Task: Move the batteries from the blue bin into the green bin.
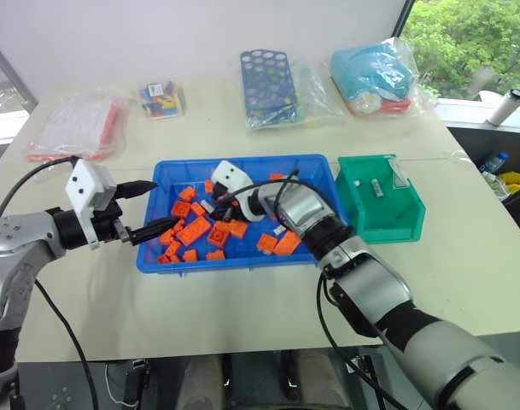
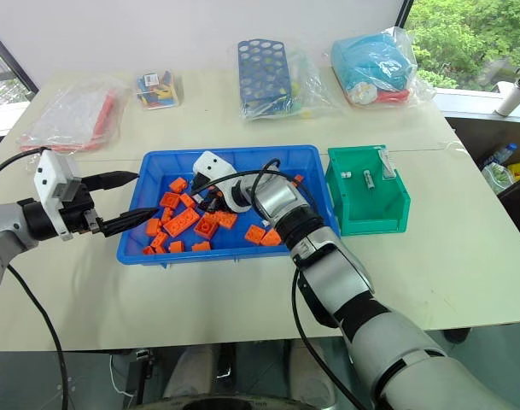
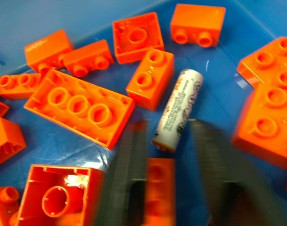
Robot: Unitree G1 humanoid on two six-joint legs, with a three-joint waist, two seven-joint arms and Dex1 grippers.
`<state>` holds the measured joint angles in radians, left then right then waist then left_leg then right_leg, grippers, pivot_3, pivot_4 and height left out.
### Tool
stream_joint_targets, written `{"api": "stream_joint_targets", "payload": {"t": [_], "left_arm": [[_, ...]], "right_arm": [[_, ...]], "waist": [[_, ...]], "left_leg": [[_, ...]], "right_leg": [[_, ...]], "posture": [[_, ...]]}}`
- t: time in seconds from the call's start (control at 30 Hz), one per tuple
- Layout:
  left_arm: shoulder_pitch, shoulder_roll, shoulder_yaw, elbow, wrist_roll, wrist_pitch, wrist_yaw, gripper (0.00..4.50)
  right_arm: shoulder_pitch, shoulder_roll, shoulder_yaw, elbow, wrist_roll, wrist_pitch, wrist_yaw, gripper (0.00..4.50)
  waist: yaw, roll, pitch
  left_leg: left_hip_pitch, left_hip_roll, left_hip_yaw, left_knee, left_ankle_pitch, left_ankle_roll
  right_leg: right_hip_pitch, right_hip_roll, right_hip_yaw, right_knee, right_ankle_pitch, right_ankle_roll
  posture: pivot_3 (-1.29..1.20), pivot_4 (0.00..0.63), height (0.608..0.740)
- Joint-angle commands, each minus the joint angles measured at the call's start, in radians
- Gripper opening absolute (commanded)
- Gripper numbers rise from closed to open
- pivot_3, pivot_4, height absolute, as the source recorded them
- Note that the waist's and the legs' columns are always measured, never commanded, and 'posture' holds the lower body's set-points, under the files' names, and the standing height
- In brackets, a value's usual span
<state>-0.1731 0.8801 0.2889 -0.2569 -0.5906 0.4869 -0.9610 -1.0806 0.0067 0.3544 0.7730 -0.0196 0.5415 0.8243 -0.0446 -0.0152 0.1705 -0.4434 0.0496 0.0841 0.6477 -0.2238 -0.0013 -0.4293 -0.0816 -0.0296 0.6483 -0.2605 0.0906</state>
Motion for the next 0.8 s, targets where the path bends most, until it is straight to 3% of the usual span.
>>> {"api": "stream_joint_targets", "payload": {"t": [0.03,0.2,0.37,0.53,0.67,0.8], "left_arm": [[-0.019,-0.001,0.014,-0.014,0.001,-0.022,-0.002,4.5],[-0.024,-0.011,-0.003,-0.017,-0.009,-0.017,-0.013,4.5],[-0.041,-0.034,-0.043,-0.031,-0.015,-0.008,-0.028,4.5],[-0.062,-0.053,-0.071,-0.041,-0.024,-0.001,-0.03,4.5],[-0.097,-0.071,-0.092,-0.027,-0.029,0.007,-0.038,4.5],[-0.136,-0.076,-0.12,0.015,-0.008,-0.008,-0.055,4.5]], "right_arm": [[-0.005,0.008,-0.004,-0.03,-0.004,0.003,0.007,0.08],[-0.024,-0.043,-0.113,-0.22,0.1,0.196,0.048,0.08],[-0.029,-0.257,-0.324,-0.584,0.261,0.539,0.054,0.08],[0.026,-0.463,-0.481,-0.768,0.357,0.753,0.012,0.08],[0.206,-0.706,-0.587,-0.845,0.342,0.799,-0.024,0.08],[0.371,-0.772,-0.68,-0.919,0.369,0.836,-0.078,0.08]], "waist": [[0.0,0.0,0.0],[0.003,0.0,0.0],[0.017,0.0,0.0],[0.029,0.0,0.0],[0.035,0.0,0.0],[0.029,0.001,0.001]], "left_leg": [[0.0,0.0,0.0,0.0,0.0,0.0],[0.0,0.0,0.0,0.0,0.0,0.0],[-0.001,-0.001,-0.001,0.0,0.0,0.0],[0.0,-0.001,-0.001,0.0,0.0,0.0],[0.0,-0.001,0.0,0.0,0.0,0.0],[0.0,-0.002,0.001,0.0,0.0,0.001]], "right_leg": [[0.0,0.0,0.0,0.0,0.0,0.0],[0.0,0.0,0.0,0.0,0.0,0.0],[0.0,-0.002,0.0,-0.001,0.0,0.0],[0.0,-0.002,0.0,-0.001,-0.001,-0.001],[0.001,-0.002,0.0,-0.001,-0.002,-0.003],[0.001,-0.004,0.0,-0.002,-0.002,-0.003]], "posture": [[0.0,0.15,0.737],[0.0,0.15,0.737],[0.0,0.15,0.737],[0.0,0.15,0.737],[0.0,0.15,0.737],[0.0,0.15,0.737]]}}
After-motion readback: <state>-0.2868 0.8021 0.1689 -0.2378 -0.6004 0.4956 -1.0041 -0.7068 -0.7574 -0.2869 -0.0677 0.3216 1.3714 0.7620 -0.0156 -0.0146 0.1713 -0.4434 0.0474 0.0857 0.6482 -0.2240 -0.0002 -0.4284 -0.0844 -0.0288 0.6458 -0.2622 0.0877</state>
